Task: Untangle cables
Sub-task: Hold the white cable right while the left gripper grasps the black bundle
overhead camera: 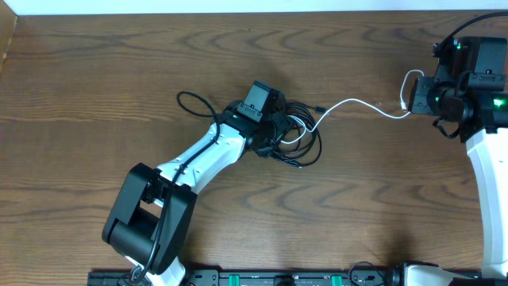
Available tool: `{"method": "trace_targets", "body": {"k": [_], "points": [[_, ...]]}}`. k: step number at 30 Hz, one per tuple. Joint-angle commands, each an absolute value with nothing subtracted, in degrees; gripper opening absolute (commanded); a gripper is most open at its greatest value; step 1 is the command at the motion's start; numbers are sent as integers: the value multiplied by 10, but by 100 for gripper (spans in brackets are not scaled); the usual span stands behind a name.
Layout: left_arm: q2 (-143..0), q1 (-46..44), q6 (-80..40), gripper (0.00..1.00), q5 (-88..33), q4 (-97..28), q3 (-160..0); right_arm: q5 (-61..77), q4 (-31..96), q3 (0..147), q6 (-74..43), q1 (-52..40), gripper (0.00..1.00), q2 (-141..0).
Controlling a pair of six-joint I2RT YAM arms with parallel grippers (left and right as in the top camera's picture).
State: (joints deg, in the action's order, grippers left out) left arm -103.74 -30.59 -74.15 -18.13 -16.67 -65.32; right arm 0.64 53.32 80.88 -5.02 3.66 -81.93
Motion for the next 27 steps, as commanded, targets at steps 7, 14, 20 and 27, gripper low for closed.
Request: {"method": "trace_targets", "body": {"k": [7, 14, 20, 27], "points": [[-1049, -306, -773, 62, -158, -168, -651, 10, 534, 807, -55, 37, 1, -821], [-1067, -316, -773, 56, -157, -165, -651, 11, 534, 807, -56, 37, 1, -821], [-1072, -320, -773, 50, -119, -160, -651, 11, 536, 807, -58, 37, 1, -821], [-1072, -321, -773, 48, -108, -157, -651, 12, 536, 807, -57, 37, 1, -821]]}}
